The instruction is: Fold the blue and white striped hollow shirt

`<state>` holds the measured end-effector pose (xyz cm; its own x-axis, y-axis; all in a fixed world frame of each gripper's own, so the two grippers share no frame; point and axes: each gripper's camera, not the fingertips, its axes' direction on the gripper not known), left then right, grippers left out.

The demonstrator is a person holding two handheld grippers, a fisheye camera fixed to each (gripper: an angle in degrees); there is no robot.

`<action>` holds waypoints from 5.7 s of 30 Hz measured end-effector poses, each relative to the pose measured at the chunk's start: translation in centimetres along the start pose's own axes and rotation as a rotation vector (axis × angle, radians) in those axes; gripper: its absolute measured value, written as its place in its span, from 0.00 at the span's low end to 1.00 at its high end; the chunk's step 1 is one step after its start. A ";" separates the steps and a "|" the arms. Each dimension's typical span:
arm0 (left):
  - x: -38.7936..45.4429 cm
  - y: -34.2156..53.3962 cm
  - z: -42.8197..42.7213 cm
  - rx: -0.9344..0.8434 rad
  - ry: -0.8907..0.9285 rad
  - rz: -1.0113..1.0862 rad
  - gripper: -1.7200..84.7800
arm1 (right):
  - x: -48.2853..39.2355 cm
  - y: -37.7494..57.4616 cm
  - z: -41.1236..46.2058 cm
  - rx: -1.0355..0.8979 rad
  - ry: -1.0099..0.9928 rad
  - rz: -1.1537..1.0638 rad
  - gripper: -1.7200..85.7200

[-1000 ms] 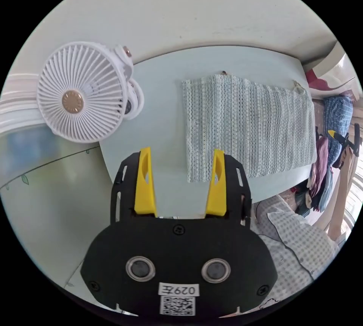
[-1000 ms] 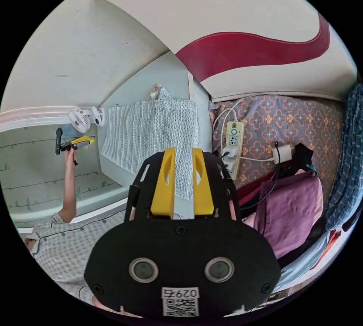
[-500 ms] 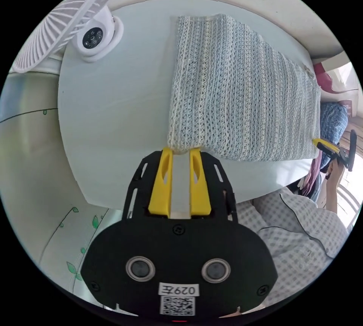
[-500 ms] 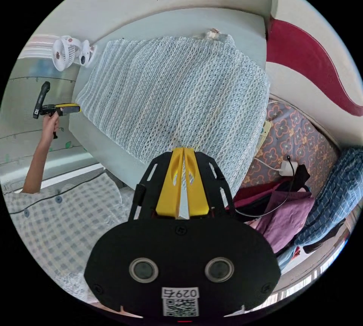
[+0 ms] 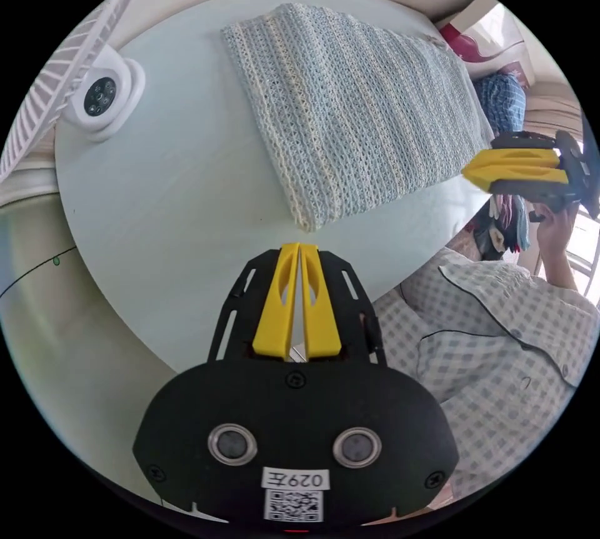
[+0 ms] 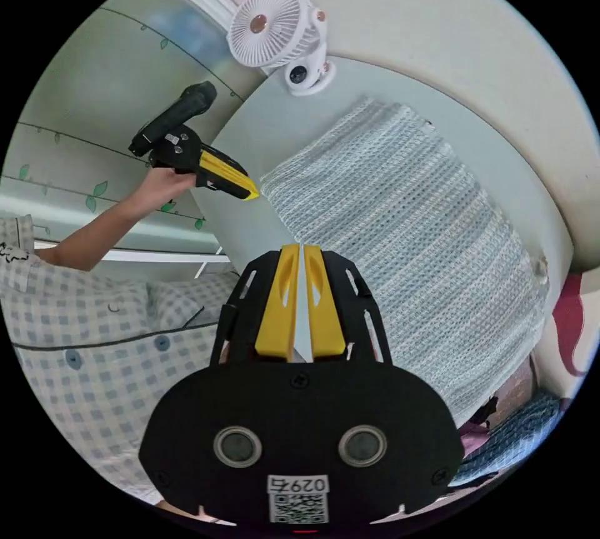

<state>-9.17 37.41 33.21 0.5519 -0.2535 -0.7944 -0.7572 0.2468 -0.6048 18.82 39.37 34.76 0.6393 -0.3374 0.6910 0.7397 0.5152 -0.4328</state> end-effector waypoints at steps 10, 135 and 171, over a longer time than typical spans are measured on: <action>-8.7 9.4 -3.2 0.127 0.210 -0.113 0.01 | -7.2 -8.6 9.0 -0.196 0.223 -0.020 0.14; 30.2 -12.8 12.6 0.102 -0.320 0.301 0.16 | 24.1 63.3 -2.2 0.137 -0.266 0.771 0.01; 12.6 -6.0 8.0 0.401 0.415 -0.237 0.02 | 18.9 54.3 -0.3 0.100 -0.128 0.604 0.02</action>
<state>5.10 40.18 26.36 0.4458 -0.6673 -0.5967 -0.3959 0.4509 -0.8000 71.18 60.71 24.16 0.9036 0.1305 0.4080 0.2286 0.6588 -0.7168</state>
